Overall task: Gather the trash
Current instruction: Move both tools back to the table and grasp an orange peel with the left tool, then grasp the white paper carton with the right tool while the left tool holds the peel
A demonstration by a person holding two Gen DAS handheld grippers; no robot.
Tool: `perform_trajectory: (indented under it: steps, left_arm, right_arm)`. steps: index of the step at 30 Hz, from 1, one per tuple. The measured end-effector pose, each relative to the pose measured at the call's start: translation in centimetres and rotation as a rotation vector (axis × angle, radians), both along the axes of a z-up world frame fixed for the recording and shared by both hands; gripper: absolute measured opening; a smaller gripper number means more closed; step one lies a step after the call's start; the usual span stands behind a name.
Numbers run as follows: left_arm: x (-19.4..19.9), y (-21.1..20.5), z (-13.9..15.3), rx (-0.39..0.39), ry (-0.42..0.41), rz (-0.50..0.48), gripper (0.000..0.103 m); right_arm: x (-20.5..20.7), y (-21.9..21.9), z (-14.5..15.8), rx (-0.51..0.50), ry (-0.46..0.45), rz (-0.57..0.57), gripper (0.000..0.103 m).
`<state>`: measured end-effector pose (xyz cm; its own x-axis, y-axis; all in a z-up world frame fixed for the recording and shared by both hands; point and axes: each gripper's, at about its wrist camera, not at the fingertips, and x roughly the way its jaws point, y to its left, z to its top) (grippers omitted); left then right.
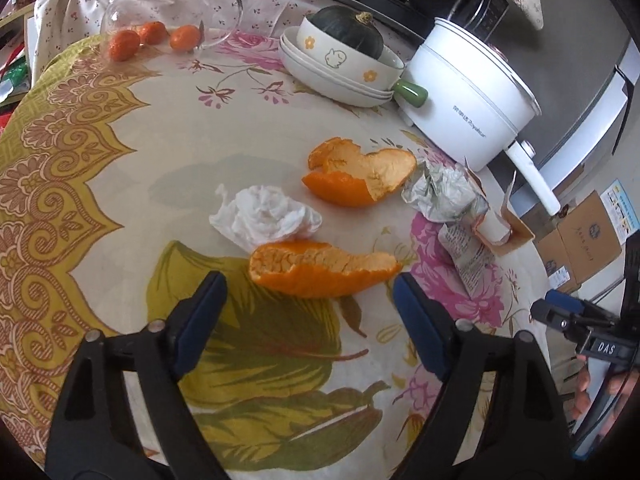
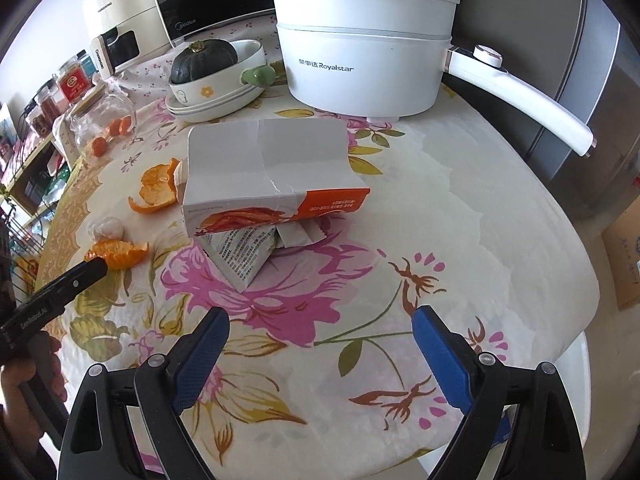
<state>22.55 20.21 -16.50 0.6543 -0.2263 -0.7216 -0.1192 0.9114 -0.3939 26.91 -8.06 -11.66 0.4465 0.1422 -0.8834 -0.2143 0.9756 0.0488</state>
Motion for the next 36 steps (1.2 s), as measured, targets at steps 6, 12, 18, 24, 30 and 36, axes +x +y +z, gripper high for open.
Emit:
perform_trajectory:
  steps: [6,12,18,24,30,36]
  left_arm:
    - [0.8,-1.2,-0.2,0.004,-0.014,-0.029,0.044]
    - [0.5,-1.7,0.2,0.008,-0.02,-0.077,0.006]
    - [-0.3,-2.2,0.5,0.01,0.001,-0.108,0.006]
    - [-1.3,-1.4,1.4,-0.016,-0.02,-0.093,0.006]
    - [-1.8,-0.3,2.0,-0.026,-0.03,-0.071,0.006]
    - [-1.9,-0.1,1.8,-0.035,-0.021,-0.07,0.006]
  right_arm:
    - [0.4,-0.7,-0.5,0.002,0.021,-0.017,0.094]
    - [0.6,-1.0,-0.3,0.037,0.016,-0.037,0.094]
    - [1.2,-1.1,-0.6,0.067,-0.005,-0.056,0.094]
    - [2.3,-0.6,-1.2,0.176,-0.006,-0.077,0.094]
    - [1.2,3.0,0.5,0.038,-0.127,0.019,0.094]
    - [-0.1,8.3,-0.7,-0.34,-0.331,0.2,0.094]
